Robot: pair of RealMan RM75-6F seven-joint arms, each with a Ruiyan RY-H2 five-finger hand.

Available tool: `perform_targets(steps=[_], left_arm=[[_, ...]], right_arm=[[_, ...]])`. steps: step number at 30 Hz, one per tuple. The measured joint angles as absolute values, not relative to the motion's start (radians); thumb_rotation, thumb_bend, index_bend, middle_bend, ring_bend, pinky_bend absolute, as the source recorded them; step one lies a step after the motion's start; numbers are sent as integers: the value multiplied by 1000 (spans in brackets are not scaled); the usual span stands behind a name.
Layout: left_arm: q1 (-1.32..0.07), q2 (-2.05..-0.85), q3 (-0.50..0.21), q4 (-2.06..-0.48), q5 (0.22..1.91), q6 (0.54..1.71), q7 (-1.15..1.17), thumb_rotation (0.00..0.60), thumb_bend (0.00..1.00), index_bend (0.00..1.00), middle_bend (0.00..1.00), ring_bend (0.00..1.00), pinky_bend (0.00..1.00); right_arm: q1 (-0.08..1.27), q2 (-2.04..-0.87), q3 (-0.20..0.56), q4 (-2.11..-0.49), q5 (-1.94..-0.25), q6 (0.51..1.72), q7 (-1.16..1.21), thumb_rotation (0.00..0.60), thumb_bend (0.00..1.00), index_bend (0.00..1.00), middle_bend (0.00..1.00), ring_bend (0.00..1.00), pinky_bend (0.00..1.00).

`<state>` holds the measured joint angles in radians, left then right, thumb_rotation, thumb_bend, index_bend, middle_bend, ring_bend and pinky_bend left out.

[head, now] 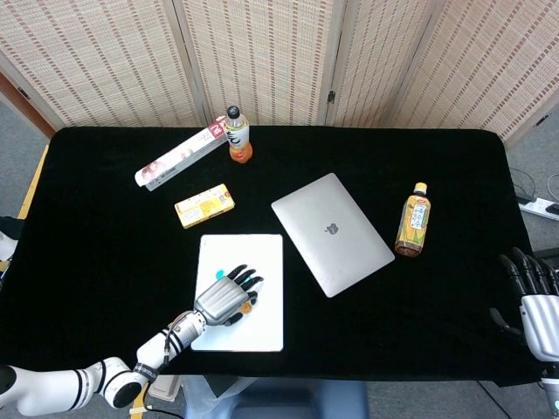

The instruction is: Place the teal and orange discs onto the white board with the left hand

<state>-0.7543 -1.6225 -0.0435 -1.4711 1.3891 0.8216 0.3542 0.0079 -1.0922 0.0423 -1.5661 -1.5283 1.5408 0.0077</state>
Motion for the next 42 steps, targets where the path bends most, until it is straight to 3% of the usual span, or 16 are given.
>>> perform_targets(steps=[9, 15, 24, 42], left_arm=[[-748, -1605, -44, -1506, 1408, 872, 340, 600, 434, 304, 144, 0, 0], [-708, -1513, -71, -1556, 1412, 974, 283, 600, 434, 295, 144, 0, 0], [-561, -1335, -102, -1586, 1352, 1166, 175, 600, 435, 270, 136, 0, 0], [-268, -1254, -64, -1560, 1312, 1488, 130, 600, 435, 257, 119, 0, 0]], right_arm=[[9, -1092, 46, -1565, -1530, 1544, 10, 600, 322, 0, 0, 0, 0], [11, -1082, 47, -1573, -1529, 1540, 8, 600, 322, 0, 0, 0, 0], [12, -1071, 43, -1574, -1521, 1522, 37, 600, 321, 0, 0, 0, 0], [20, -1064, 28, -1596, -1521, 1484, 90, 600, 321, 0, 0, 0, 0]])
